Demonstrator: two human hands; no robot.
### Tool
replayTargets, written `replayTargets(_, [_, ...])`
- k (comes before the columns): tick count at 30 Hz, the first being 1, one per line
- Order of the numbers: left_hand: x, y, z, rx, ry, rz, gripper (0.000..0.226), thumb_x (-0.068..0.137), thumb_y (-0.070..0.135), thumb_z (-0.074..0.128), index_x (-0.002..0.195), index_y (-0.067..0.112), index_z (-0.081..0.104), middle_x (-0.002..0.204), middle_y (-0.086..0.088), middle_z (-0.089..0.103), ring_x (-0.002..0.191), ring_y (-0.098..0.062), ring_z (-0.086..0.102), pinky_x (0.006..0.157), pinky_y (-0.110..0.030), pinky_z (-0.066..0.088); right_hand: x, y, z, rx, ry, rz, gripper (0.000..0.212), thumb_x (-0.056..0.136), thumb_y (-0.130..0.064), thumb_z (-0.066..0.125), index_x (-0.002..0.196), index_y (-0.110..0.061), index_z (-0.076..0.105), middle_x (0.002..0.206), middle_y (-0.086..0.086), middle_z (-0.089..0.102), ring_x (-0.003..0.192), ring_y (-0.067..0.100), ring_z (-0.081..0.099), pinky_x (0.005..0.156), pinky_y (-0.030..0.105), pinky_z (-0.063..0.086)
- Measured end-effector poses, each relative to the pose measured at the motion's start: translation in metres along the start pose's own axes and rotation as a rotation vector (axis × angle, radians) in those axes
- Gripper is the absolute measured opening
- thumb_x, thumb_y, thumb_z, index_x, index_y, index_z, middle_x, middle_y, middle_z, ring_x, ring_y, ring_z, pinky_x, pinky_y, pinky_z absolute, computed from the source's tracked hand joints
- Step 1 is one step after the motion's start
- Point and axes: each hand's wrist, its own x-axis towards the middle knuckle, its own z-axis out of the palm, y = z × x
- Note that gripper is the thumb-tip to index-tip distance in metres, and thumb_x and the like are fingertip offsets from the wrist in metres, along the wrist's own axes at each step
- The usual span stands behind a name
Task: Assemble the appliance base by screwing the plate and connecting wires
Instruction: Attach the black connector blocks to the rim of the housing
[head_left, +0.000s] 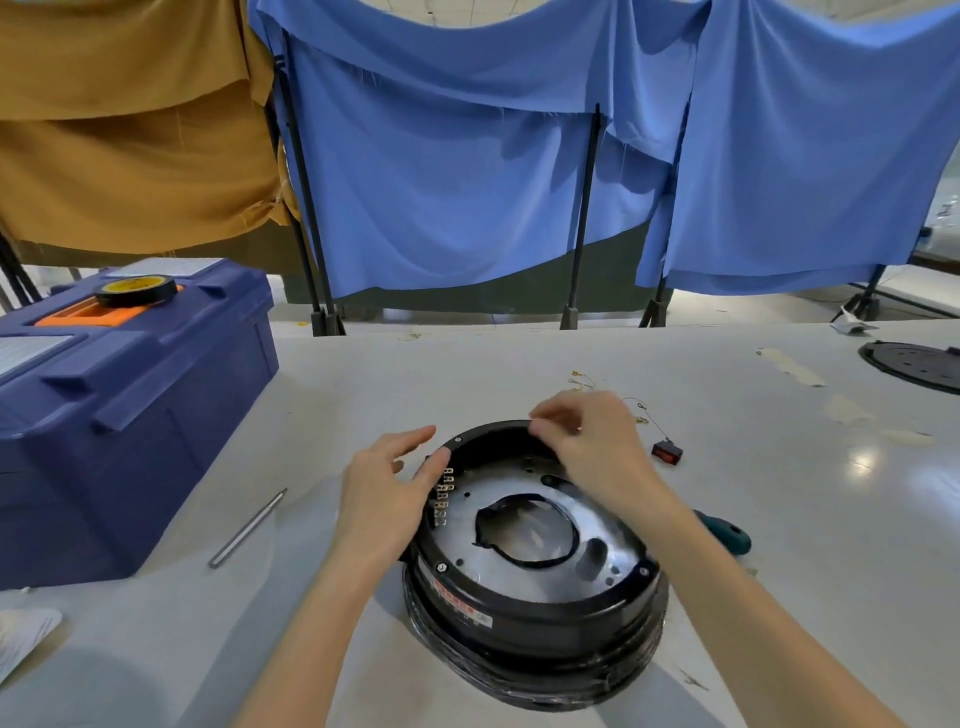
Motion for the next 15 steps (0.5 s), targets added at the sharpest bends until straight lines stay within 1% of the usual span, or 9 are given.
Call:
replayTargets(1, [0.000,-0.002,0.004,-0.027,-0.012,-0.024,0.026,0.088,0.021,0.071,0.114,0.022,0.070,0.111,0.010,0.068,0.102,-0.011,0.062,0.096,-0.031,0.048,0.005,0.010,-0.009,0.005,0.069,0.031,0.010,0.090,-0.011,0.066,0.090,-0.017,0.075,0.081,-0.009,0.070,0.080,0.004,0.065,0.069,0.005,0.043])
replayTargets(3, [-0.001,-0.007,0.011,-0.100,-0.009,-0.061,0.023,0.088,0.014,0.070,0.109,0.023,0.072,0.107,0.008,0.071,0.103,-0.010,0.065,0.100,-0.037,0.049,0.015,0.033,-0.026,-0.033,0.141,0.114,0.012,0.090,-0.008,0.065,0.092,-0.013,0.075,0.085,-0.002,0.072,0.087,0.015,0.068,0.082,0.020,0.048])
replayTargets(5, [-0.002,-0.010,0.014,-0.150,0.008,-0.083,0.023,0.089,0.012,0.069,0.100,0.032,0.073,0.102,0.010,0.073,0.101,-0.007,0.067,0.099,-0.036,0.050,0.023,0.058,-0.036,-0.116,0.136,0.219,0.016,0.092,-0.006,0.061,0.098,-0.010,0.075,0.097,0.006,0.073,0.099,0.024,0.066,0.090,0.031,0.048])
replayTargets(8, [-0.003,-0.013,0.014,-0.200,0.034,-0.077,0.028,0.089,0.011,0.068,0.093,0.038,0.073,0.097,0.011,0.075,0.099,-0.005,0.068,0.096,-0.034,0.051,0.030,0.094,-0.041,-0.292,0.071,0.369,0.022,0.096,-0.008,0.055,0.112,-0.011,0.071,0.122,0.012,0.066,0.121,0.032,0.054,0.101,0.040,0.043])
replayTargets(9, [-0.003,-0.013,0.015,-0.209,0.036,-0.072,0.028,0.089,0.011,0.068,0.092,0.038,0.073,0.097,0.012,0.075,0.098,-0.006,0.068,0.095,-0.034,0.051,0.030,0.103,-0.041,-0.342,0.047,0.409,0.024,0.096,-0.008,0.054,0.115,-0.012,0.069,0.125,0.013,0.064,0.124,0.034,0.050,0.102,0.042,0.042])
replayTargets(11, [-0.003,-0.014,0.015,-0.222,0.039,-0.067,0.027,0.090,0.011,0.068,0.092,0.037,0.073,0.095,0.012,0.075,0.097,-0.005,0.068,0.094,-0.032,0.051,0.030,0.115,-0.039,-0.421,0.007,0.463,0.029,0.095,-0.009,0.053,0.120,-0.014,0.066,0.125,0.012,0.063,0.125,0.035,0.047,0.102,0.044,0.041])
replayTargets(13, [-0.003,-0.014,0.016,-0.238,0.044,-0.065,0.026,0.090,0.011,0.068,0.093,0.036,0.074,0.095,0.013,0.075,0.096,-0.003,0.068,0.093,-0.031,0.051,0.029,0.120,-0.038,-0.479,-0.005,0.460,0.032,0.092,-0.009,0.055,0.121,-0.014,0.065,0.123,0.010,0.064,0.122,0.035,0.048,0.101,0.042,0.041])
replayTargets(15, [-0.003,-0.014,0.016,-0.252,0.046,-0.064,0.026,0.090,0.011,0.068,0.093,0.035,0.074,0.094,0.014,0.075,0.096,-0.002,0.068,0.092,-0.029,0.051,0.029,0.122,-0.038,-0.487,0.017,0.432,0.034,0.088,-0.008,0.058,0.120,-0.014,0.066,0.119,0.010,0.065,0.118,0.035,0.050,0.099,0.042,0.043])
